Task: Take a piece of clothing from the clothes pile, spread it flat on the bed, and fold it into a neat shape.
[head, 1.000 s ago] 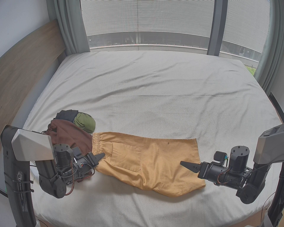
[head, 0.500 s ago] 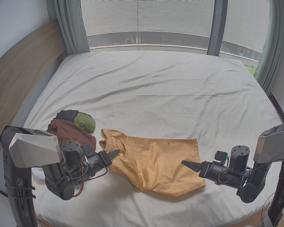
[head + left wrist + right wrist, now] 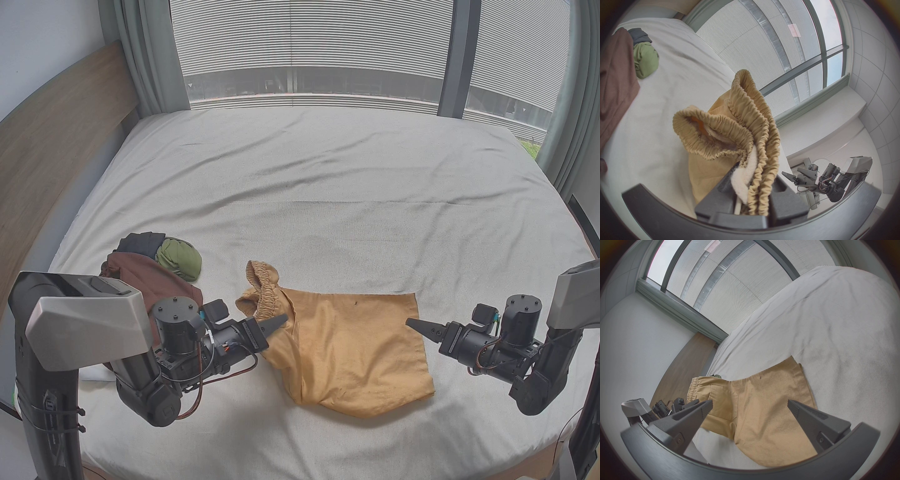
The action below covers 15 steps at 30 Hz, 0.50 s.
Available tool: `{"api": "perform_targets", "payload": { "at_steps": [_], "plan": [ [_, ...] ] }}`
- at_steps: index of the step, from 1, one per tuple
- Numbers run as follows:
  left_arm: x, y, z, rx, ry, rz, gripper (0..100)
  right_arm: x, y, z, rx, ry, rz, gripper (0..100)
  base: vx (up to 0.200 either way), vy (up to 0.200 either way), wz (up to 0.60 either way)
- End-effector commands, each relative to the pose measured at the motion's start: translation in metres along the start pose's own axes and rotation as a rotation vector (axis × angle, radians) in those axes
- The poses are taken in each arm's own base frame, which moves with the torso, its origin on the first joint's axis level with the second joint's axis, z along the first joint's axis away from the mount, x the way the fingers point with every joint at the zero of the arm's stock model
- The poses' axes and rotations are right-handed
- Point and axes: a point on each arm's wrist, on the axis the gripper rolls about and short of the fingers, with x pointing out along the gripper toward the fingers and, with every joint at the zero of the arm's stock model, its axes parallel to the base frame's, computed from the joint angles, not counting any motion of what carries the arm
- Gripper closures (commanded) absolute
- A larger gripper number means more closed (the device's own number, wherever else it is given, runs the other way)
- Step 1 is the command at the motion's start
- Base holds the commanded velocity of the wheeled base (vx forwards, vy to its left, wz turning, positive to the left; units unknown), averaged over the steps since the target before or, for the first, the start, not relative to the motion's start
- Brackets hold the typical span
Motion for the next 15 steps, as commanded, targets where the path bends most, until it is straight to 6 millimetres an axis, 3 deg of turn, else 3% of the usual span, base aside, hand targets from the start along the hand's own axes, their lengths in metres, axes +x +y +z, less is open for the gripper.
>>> {"api": "perform_targets", "payload": {
  "at_steps": [1,15],
  "plan": [
    [0.012,-0.004,-0.007,0.008,0.012,-0.029,100,-0.002,0.0,0.008,-0.004,-0.035,0.002,0,0.0,0.0,0.0],
    [0.036,-0.029,-0.036,0.02,0.082,-0.123,100,-0.004,-0.01,0.024,-0.007,-0.099,-0.02,0,0.0,0.0,0.0]
  ]
}}
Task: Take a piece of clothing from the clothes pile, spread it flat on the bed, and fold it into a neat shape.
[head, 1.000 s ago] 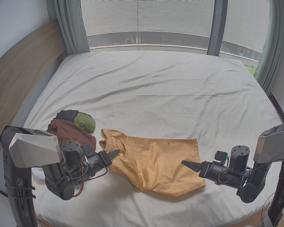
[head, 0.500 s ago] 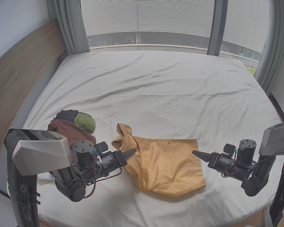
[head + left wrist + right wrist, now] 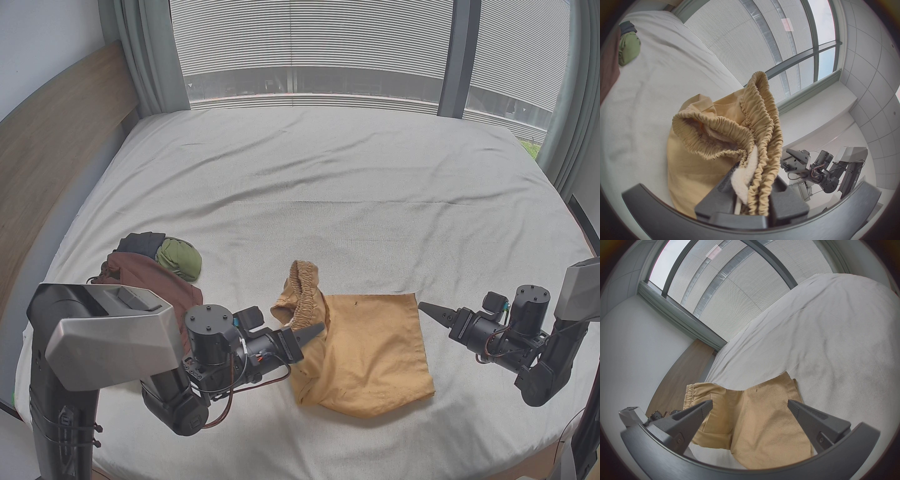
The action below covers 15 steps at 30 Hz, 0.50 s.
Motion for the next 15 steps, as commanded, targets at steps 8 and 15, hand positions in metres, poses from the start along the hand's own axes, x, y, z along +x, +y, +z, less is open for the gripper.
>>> {"api": "perform_targets", "payload": {
  "at_steps": [8,15],
  "plan": [
    [0.024,-0.01,-0.016,-0.009,0.042,-0.052,100,0.0,-0.006,0.011,0.0,-0.042,-0.013,0,0.0,0.0,0.0],
    [0.035,-0.019,-0.022,-0.009,0.072,-0.069,100,0.0,-0.009,0.013,0.002,-0.054,-0.018,0,0.0,0.0,0.0]
  ]
}}
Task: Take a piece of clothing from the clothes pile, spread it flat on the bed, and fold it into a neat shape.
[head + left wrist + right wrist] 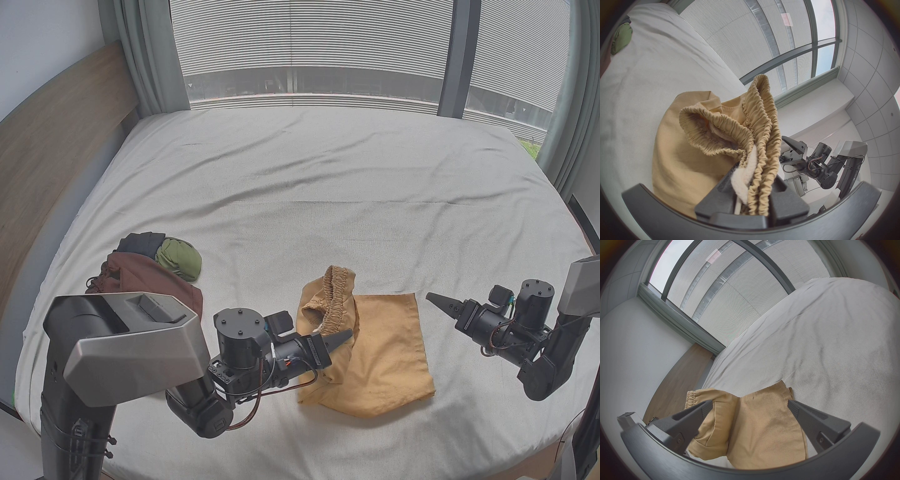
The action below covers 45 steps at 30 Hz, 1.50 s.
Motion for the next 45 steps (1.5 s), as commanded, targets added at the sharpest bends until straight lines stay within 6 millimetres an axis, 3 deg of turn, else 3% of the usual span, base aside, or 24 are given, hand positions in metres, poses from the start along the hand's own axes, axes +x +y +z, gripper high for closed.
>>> {"api": "perform_targets", "payload": {
  "at_steps": [1,15,45],
  "plan": [
    [0.011,-0.003,-0.004,0.003,0.015,-0.015,100,0.0,-0.002,0.002,0.002,-0.008,-0.007,0,0.0,0.0,0.0],
    [0.042,-0.013,-0.017,0.005,0.064,-0.046,100,0.001,-0.009,0.009,0.004,-0.035,-0.02,0,0.0,0.0,0.0],
    [0.063,-0.022,-0.026,0.004,0.11,-0.054,100,0.001,-0.008,0.011,0.004,-0.042,-0.017,0,0.0,0.0,0.0]
  ]
}}
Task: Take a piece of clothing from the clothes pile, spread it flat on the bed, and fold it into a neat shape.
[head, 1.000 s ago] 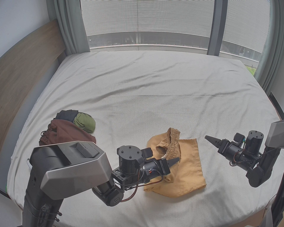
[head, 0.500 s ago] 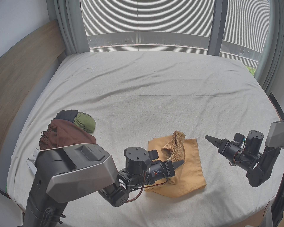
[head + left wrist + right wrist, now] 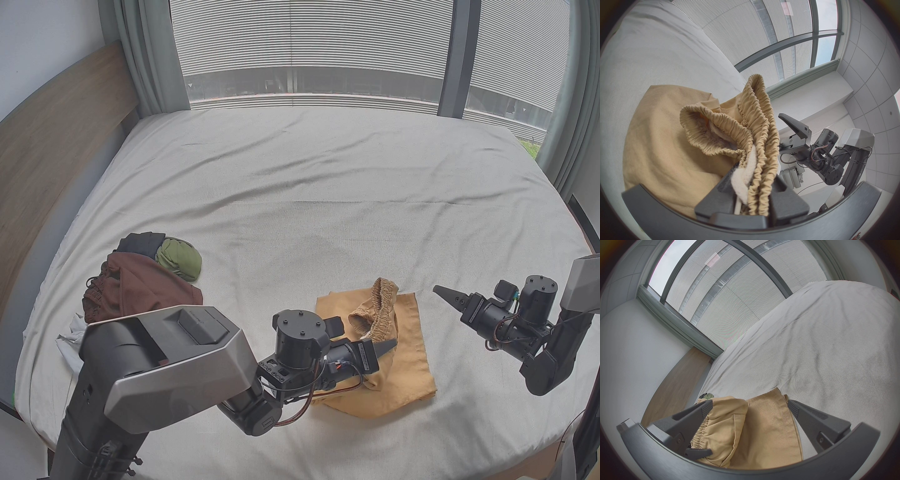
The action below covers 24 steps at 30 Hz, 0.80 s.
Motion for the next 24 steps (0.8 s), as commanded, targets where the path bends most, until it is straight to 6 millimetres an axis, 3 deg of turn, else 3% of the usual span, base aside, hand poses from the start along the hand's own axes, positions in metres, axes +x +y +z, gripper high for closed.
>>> {"api": "perform_targets", "payload": {
  "at_steps": [1,2,16,22,24],
  "plan": [
    [0.005,-0.003,0.0,0.004,0.0,-0.01,100,0.0,0.0,0.001,-0.001,-0.004,0.001,0,0.0,0.0,0.0],
    [0.005,-0.004,0.0,0.003,0.002,-0.01,0,0.0,0.0,0.001,0.0,-0.002,0.001,0,0.0,0.0,0.0],
    [0.007,-0.009,0.0,0.018,-0.037,-0.016,0,0.001,-0.001,-0.001,0.001,0.004,-0.001,0,0.0,0.0,0.0],
    [-0.017,-0.007,0.01,0.014,-0.056,0.016,0,0.0,0.0,-0.005,0.003,0.018,-0.002,0,0.0,0.0,0.0],
    [-0.037,-0.005,0.024,0.015,-0.085,0.045,0,0.0,0.0,-0.006,0.004,0.025,-0.003,0,0.0,0.0,0.0]
  ]
}}
